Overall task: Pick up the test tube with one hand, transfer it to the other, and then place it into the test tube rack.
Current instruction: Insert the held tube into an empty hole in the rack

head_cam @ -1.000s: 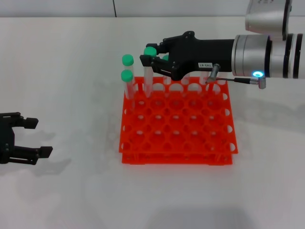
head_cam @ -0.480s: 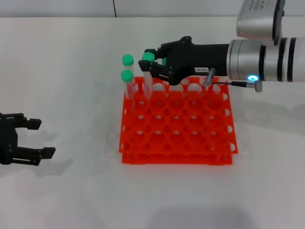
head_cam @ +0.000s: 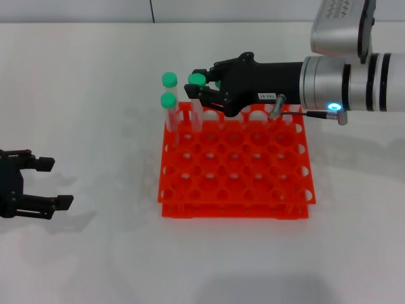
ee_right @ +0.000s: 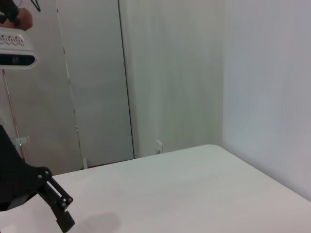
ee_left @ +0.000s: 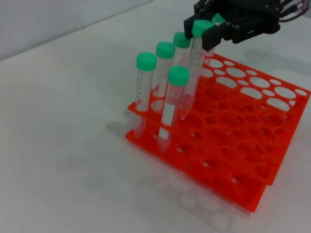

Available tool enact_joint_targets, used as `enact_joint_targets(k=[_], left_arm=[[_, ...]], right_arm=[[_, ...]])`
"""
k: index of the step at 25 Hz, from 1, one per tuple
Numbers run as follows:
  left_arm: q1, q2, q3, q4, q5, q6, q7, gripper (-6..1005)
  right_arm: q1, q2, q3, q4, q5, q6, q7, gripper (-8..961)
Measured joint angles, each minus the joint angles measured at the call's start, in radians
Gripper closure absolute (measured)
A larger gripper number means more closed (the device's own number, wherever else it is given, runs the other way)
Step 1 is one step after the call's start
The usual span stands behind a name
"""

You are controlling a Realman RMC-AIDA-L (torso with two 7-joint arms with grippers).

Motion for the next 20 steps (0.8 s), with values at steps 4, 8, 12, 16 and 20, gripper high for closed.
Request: enact_joint_targets(k=[4,8,12,16,20], left_arm=[[-0.001,0.0,0.0,-0.001,0.0,0.0,0.0,113],[-0.001,0.0,0.0,-0.002,0.0,-0.001,0.0,113],[-0.002,0.0,0.0,-0.001,0.0,-0.001,0.0,113],[-0.002,-0.002,0.0,-0.002,0.0,-0.001,0.004,113],[-0.002,-0.006,0.0,-0.003,0.0,-0.001,0.013,113]], right_arm=[[0.002,0.0,-0.001,0.005,0.0,0.001,0.001,670],[0.002,0.0,-0.001,0.011,0.0,0.004,0.002,669],[0.003,0.0,-0.003,0.019,0.0,0.007,0.004,669],[0.003,0.0,-0.003,0.022,0.0,0.009,0.005,668],[0.004,0.0,-0.003,0.03,0.0,0.009,0.006,667]])
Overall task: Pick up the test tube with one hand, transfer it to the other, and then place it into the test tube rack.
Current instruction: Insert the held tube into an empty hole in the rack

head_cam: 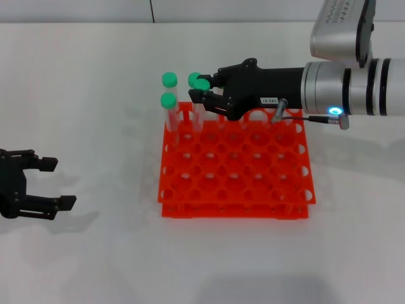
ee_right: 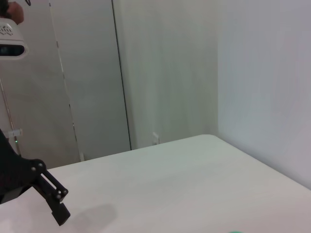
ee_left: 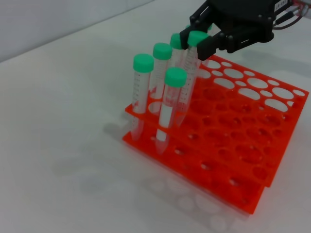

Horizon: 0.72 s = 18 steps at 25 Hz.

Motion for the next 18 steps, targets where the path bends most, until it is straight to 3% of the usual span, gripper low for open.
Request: enact_joint_targets(k=[18], left_arm=[[-0.006,-0.002,0.0,-0.013,0.002,-0.009,0.004,114]], right_arm=[[0.009,0.0,-0.01,0.029,0.023,0.009,-0.002,665]])
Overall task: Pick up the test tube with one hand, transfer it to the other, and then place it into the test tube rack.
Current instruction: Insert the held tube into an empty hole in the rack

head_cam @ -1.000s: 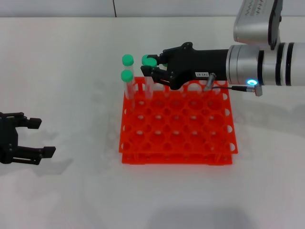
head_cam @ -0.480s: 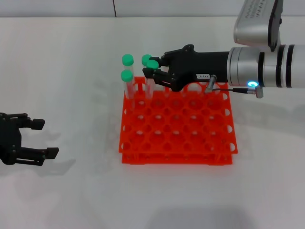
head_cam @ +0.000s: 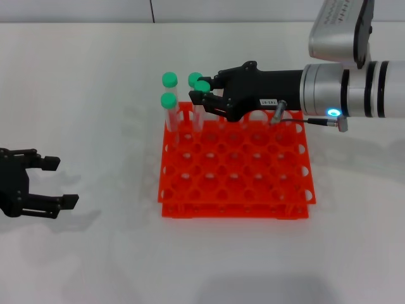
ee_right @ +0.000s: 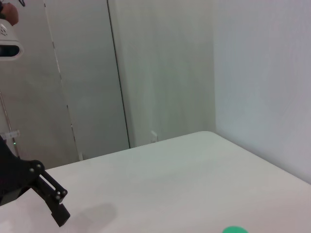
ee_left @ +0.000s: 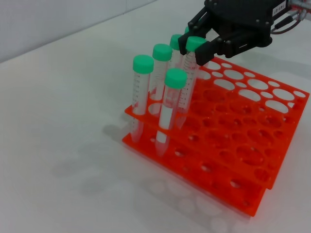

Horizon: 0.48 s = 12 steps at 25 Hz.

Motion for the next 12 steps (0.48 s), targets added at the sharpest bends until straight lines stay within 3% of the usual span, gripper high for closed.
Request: enact_joint_targets(k=[12], left_arm=[[-0.004,0.0,0.0,0.0,0.001,-0.001,0.0,113]], right_arm=[[0.0,0.0,-0.002,0.0,0.0,0.006,-0.002,663]])
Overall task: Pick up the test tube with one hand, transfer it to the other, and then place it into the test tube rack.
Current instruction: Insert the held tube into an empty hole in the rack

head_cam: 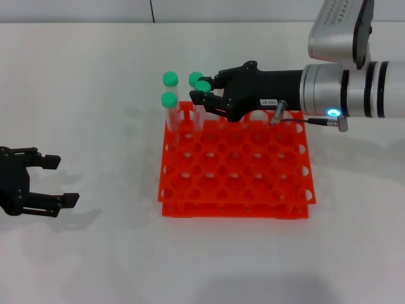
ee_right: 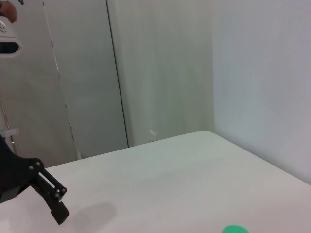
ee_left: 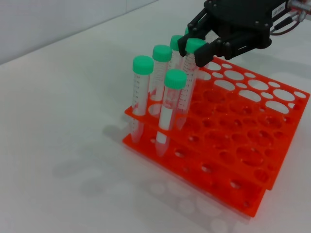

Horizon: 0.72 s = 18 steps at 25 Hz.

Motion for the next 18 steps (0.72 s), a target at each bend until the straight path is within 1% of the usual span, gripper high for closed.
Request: enact_joint_targets(k=[18], left_arm=[[-0.006,0.001,0.0,-0.012,0.006,-0.002,0.009,114]], right_arm=[[0.025,0.0,-0.009,0.026,0.0,0.0,0.004,661]])
